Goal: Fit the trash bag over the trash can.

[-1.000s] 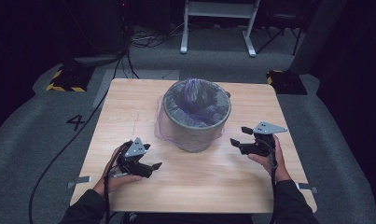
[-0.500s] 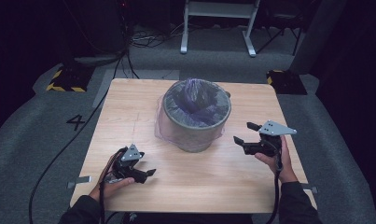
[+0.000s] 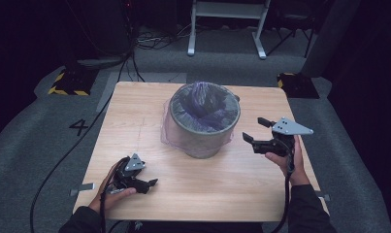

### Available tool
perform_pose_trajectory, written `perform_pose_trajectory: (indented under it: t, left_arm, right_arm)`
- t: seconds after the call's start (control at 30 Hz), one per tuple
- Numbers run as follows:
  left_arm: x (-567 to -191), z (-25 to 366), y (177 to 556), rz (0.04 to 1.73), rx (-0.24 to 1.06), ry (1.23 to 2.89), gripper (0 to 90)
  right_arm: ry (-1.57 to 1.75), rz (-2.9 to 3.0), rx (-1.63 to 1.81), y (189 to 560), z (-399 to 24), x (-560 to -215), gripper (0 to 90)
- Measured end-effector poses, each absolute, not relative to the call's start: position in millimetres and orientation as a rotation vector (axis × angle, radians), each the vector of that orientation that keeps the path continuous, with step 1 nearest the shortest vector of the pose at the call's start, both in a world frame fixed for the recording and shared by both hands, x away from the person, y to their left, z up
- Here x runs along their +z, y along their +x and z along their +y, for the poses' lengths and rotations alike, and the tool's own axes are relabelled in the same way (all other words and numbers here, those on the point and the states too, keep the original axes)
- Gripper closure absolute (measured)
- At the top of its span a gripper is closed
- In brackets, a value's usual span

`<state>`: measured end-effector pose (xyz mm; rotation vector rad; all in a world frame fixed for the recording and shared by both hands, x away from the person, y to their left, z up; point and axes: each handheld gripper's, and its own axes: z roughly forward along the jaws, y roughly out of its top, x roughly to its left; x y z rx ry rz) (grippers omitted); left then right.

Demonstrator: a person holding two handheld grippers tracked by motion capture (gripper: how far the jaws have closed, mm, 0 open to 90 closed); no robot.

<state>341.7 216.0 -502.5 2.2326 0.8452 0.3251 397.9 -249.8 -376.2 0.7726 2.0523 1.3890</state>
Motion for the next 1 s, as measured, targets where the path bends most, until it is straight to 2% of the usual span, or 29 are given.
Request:
perform_pose_trajectory:
  t: [0.37,1.0]
  left_arm:
    - [-505,215,345,0.838,0.331,2.228,11.1]
    - [-505,215,347,0.823,0.327,2.236,10.1]
  right_arm:
    - [0.743,2.015,1.370,409,-237,-344,17.9]
    - [0.726,2.043,1.353,434,-208,-322,19.5]
